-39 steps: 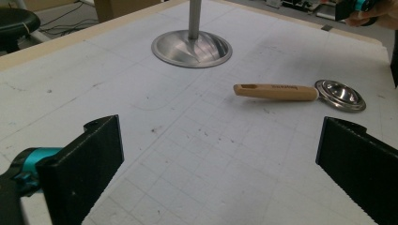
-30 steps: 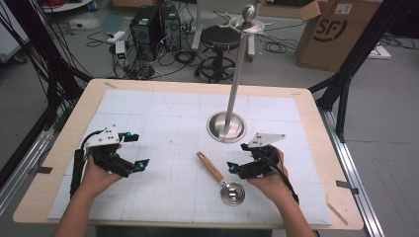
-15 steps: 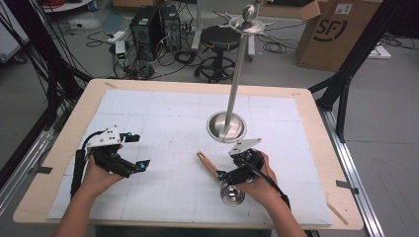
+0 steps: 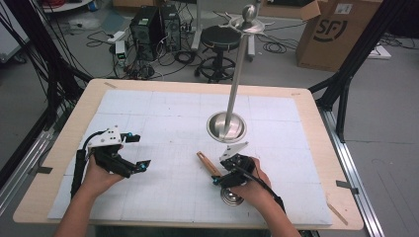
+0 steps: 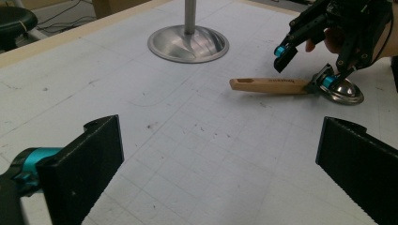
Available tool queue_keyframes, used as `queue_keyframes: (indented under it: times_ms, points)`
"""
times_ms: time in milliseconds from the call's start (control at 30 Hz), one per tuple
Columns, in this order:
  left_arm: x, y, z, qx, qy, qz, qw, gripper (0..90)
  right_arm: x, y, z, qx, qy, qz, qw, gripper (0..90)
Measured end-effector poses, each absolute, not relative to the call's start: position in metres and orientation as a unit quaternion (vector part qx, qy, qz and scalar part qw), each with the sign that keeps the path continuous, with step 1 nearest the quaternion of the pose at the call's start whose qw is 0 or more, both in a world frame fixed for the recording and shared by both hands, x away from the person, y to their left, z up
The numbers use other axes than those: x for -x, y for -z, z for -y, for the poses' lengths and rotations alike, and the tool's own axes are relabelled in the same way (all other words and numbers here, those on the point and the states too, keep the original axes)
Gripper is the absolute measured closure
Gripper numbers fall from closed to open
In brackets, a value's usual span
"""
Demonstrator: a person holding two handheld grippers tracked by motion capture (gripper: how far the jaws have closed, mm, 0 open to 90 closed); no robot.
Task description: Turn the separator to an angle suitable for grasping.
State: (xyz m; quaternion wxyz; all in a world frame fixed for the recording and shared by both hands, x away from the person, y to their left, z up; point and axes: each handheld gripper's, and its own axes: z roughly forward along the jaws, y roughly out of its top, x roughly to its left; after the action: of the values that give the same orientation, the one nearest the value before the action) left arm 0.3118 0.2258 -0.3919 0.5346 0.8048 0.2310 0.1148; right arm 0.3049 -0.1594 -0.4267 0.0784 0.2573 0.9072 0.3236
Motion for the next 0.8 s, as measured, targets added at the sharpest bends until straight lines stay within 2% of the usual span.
queue_keyframes:
  times_ms: [800]
  points:
    - [-0.3126,0.3940,-0.2246,-0.810,-0.112,-0.231,0.528,1.7,-0.3016,0.4288,0.1542,-0.230,-0.301,-0.923,0.073,60.2]
